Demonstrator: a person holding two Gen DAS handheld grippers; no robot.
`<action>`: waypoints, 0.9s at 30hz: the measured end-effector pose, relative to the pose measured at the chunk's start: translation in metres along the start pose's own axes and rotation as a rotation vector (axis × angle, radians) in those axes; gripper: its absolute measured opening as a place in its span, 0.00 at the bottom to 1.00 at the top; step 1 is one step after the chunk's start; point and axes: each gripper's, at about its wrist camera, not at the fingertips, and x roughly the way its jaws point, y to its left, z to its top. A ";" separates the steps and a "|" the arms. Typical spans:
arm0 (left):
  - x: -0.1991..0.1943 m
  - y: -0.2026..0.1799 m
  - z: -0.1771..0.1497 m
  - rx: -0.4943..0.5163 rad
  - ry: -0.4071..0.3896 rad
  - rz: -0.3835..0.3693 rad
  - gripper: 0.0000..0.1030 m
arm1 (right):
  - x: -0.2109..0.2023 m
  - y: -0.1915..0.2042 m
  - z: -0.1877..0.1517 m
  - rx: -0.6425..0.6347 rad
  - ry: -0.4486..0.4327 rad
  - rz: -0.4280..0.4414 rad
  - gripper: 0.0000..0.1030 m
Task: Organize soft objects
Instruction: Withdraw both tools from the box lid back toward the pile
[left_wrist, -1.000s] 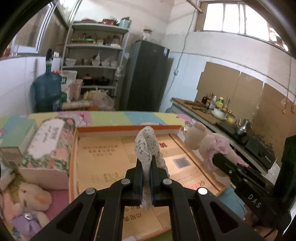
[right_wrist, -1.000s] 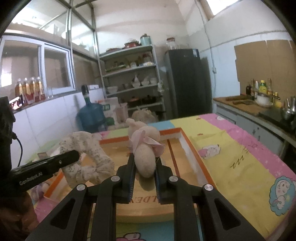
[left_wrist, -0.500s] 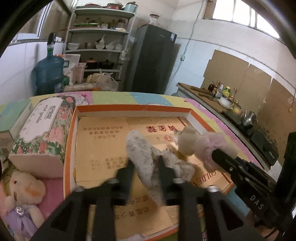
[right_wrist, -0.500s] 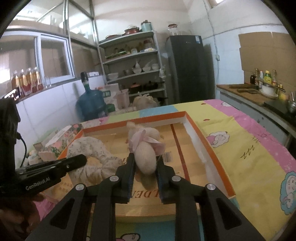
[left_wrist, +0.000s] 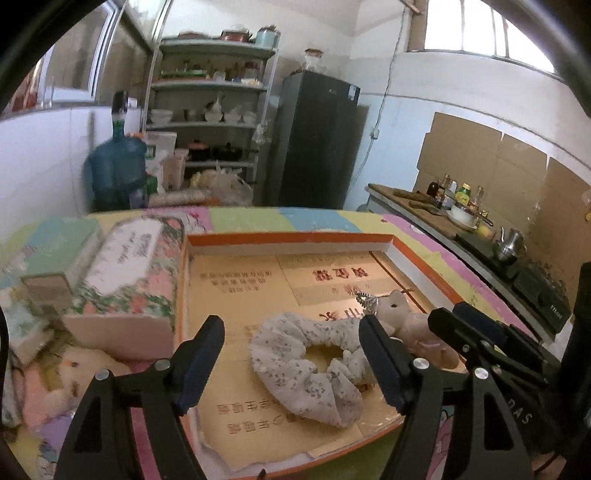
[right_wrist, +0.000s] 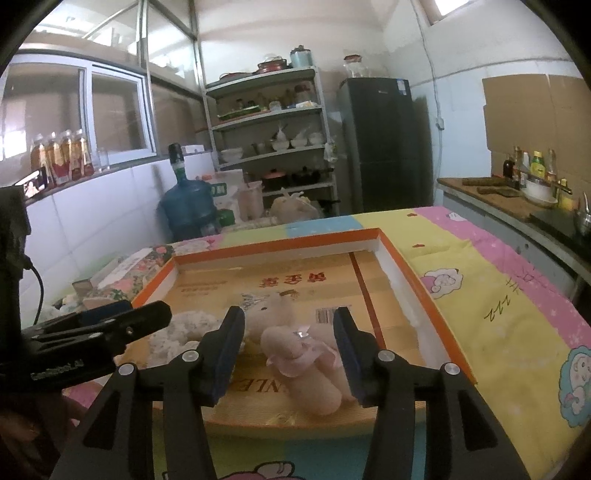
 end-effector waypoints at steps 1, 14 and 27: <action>-0.004 -0.001 0.000 0.012 -0.017 0.008 0.73 | -0.001 0.001 0.000 0.002 -0.003 0.000 0.51; -0.056 0.011 -0.001 0.020 -0.089 0.031 0.73 | -0.033 0.026 -0.001 -0.003 -0.063 -0.013 0.58; -0.133 0.060 -0.011 -0.047 -0.228 0.128 0.73 | -0.075 0.090 -0.003 -0.049 -0.148 0.045 0.71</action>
